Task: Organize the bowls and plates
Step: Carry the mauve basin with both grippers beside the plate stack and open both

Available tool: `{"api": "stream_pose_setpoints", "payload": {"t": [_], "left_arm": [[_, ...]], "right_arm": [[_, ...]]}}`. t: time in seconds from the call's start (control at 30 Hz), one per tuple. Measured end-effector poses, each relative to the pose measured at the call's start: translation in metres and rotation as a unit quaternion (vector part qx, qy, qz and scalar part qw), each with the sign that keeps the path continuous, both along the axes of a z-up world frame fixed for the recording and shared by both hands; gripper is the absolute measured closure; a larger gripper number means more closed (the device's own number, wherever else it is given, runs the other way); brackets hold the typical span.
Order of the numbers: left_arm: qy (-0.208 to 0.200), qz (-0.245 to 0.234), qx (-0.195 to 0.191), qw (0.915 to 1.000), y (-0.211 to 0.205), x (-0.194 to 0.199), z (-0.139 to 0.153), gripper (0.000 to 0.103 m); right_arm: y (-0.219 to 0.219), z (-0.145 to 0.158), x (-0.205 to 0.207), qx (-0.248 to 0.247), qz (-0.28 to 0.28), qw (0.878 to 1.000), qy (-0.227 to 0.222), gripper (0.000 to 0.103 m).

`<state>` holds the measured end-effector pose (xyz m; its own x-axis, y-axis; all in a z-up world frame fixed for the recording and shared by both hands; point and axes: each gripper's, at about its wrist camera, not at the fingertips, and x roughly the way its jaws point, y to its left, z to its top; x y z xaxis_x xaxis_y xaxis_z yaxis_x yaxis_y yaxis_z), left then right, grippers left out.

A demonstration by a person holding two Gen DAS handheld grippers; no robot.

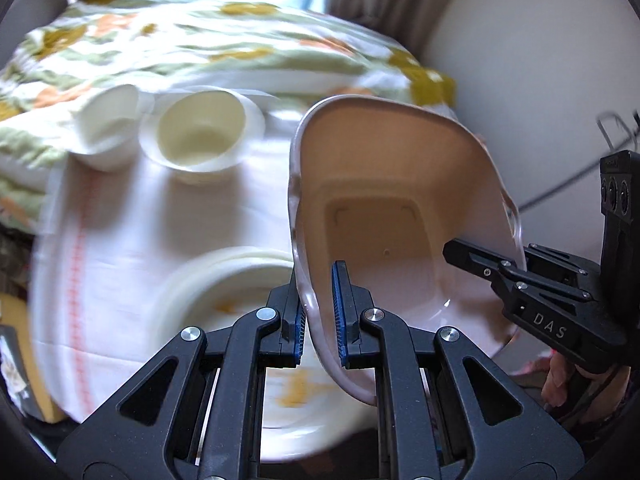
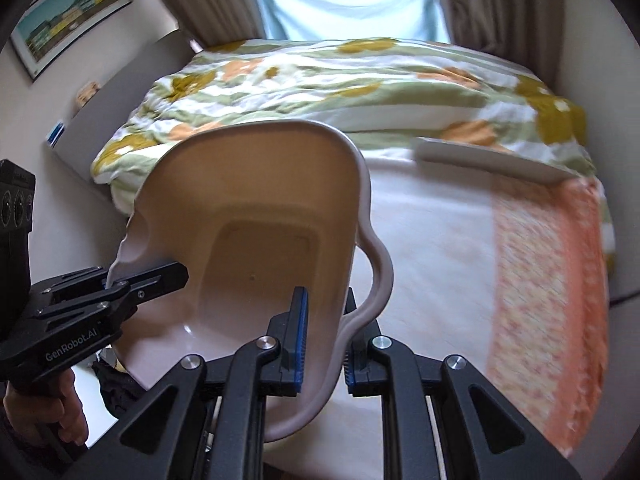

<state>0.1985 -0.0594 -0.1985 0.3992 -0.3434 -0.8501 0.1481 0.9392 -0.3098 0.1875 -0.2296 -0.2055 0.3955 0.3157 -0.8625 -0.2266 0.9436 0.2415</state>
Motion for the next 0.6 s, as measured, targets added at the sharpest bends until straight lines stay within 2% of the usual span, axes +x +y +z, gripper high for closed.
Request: {"api": "stream_pose_setpoints", "payload": {"t": [0.1, 0.27, 0.43, 0.6], "left_arm": [[0.015, -0.024, -0.010, 0.9996, -0.054, -0.009, -0.013, 0.093], [0.036, -0.039, -0.015, 0.9985, -0.119, -0.023, -0.041, 0.093], [0.053, -0.042, -0.005, 0.9977, -0.149, -0.026, -0.071, 0.093], [0.053, -0.042, 0.010, 0.9977, -0.162, -0.027, -0.085, 0.093]], "right_arm": [[-0.054, -0.005, -0.014, -0.003, -0.025, 1.000, 0.009, 0.089], [-0.126, -0.029, -0.031, -0.012, -0.048, 0.998, 0.030, 0.089], [-0.162, -0.063, -0.038, -0.008, -0.057, 0.997, 0.053, 0.089], [-0.173, -0.082, -0.036, -0.001, -0.058, 0.997, 0.056, 0.089]]}}
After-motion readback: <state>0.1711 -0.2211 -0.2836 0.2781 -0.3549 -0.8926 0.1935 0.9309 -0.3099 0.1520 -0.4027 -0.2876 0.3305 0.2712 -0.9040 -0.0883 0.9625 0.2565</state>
